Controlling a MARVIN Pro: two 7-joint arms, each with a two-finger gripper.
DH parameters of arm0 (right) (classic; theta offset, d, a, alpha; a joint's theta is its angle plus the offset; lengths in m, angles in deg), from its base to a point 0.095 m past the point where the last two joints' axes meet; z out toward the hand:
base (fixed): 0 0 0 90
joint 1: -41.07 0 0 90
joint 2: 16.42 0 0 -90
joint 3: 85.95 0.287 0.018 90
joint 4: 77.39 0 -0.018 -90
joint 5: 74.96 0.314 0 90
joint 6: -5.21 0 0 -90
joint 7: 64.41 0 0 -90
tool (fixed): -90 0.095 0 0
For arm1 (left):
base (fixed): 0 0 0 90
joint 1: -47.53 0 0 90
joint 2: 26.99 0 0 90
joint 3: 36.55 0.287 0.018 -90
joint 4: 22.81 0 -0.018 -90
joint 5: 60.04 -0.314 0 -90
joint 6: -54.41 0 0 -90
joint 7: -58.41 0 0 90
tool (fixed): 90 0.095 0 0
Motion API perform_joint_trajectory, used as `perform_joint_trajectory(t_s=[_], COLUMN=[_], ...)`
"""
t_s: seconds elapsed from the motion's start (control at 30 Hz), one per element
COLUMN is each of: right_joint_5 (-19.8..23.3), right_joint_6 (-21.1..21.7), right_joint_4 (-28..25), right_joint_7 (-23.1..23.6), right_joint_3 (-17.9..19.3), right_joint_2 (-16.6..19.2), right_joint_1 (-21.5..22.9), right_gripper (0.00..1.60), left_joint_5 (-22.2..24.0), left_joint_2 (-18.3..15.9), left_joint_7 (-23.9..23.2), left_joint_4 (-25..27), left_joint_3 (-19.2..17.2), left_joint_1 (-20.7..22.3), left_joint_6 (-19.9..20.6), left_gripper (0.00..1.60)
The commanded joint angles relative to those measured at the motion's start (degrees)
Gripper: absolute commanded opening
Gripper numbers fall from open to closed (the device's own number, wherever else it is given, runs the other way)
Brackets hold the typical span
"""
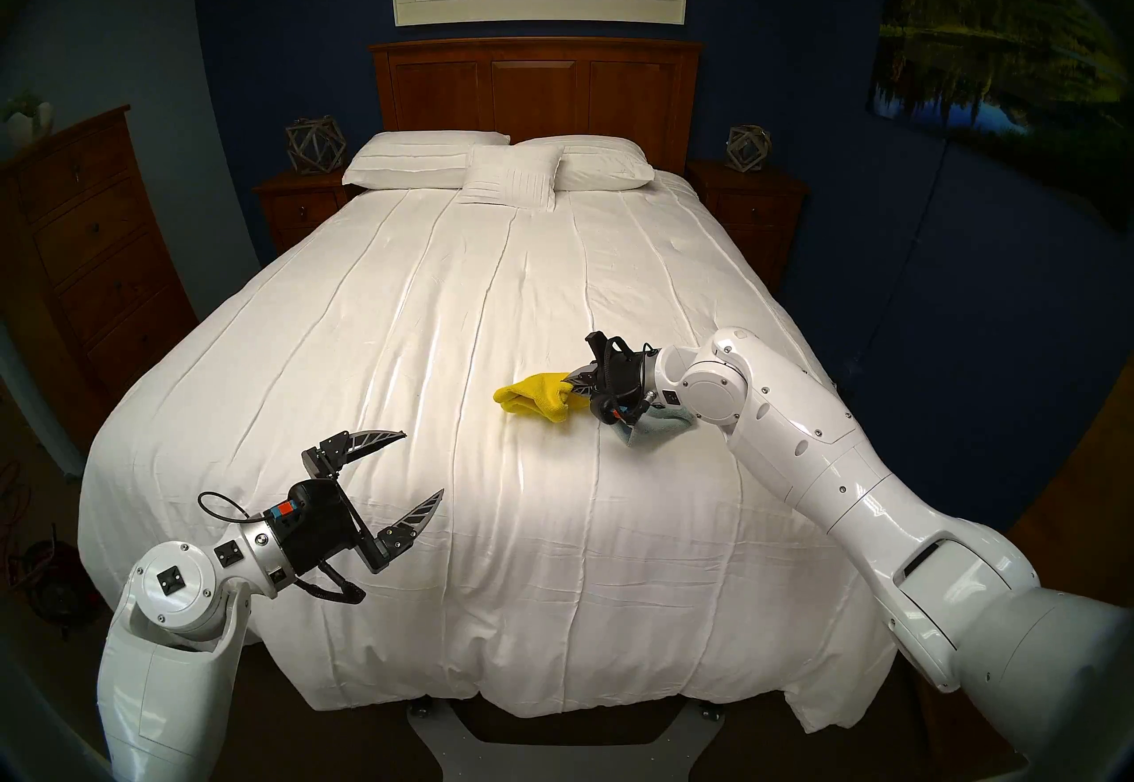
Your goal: Fold the hand towels twice and stack them up
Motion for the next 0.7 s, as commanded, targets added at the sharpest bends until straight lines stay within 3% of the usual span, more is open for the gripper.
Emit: perform_joint_trajectory(t_s=[0.0, 0.67], right_joint_5=[0.2, -3.1], right_joint_6=[-0.3, -1.8], right_joint_4=[0.7, 8.3], right_joint_7=[-3.0, -8.3], right_joint_3=[2.2, 6.1], right_joint_2=[-2.1, -2.8], right_joint_1=[4.6, 11.2], right_gripper=[0.00, 0.00], left_joint_5=[0.1, 0.1], left_joint_2=[-0.1, 0.0], left_joint_7=[-0.1, -0.2], left_joint_4=[0.9, 0.9], left_joint_3=[-0.2, -0.3], left_joint_1=[0.1, 0.1], left_joint_6=[-0.1, -0.1], left_gripper=[1.60, 1.60])
